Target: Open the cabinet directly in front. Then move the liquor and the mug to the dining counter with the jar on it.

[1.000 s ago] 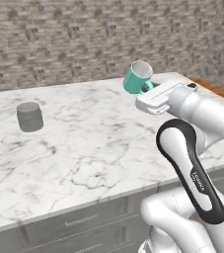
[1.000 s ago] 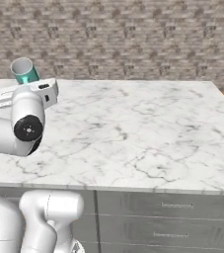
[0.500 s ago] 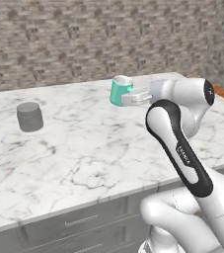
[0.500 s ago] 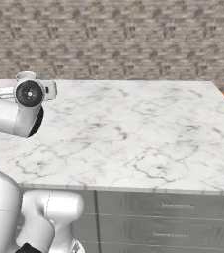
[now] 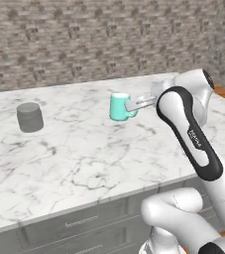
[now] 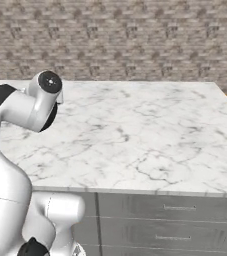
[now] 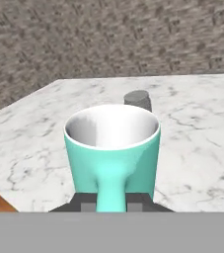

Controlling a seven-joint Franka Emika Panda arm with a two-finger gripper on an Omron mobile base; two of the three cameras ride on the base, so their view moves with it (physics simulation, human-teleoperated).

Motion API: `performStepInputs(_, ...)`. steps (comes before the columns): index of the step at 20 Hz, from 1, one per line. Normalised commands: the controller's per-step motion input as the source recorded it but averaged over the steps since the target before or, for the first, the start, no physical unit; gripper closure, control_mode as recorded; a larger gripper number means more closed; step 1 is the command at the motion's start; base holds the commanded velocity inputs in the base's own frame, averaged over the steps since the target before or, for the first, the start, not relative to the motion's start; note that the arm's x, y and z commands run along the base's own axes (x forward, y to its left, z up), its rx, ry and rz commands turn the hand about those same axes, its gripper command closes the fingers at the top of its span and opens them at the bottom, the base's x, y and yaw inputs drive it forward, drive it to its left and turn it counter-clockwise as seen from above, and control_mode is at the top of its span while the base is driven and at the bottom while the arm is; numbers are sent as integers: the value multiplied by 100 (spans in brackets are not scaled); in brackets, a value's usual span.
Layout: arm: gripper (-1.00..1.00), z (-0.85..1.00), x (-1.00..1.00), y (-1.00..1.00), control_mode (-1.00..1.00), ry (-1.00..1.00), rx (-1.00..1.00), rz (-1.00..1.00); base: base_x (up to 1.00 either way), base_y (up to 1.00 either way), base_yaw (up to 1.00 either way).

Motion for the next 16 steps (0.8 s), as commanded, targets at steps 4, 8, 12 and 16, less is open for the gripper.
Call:
performStepInputs(4,100,-69,0,12,-100,15,-12,11,0,0,0)
performStepInputs(8,100,-49,22,32,-100,7,-11,10,0,0,0)
performStepInputs(12,100,-64,63,59,-100,9,-9,10,0,0,0)
performStepInputs(16,100,-50,73,70,-100,0,-3,7,0,0,0)
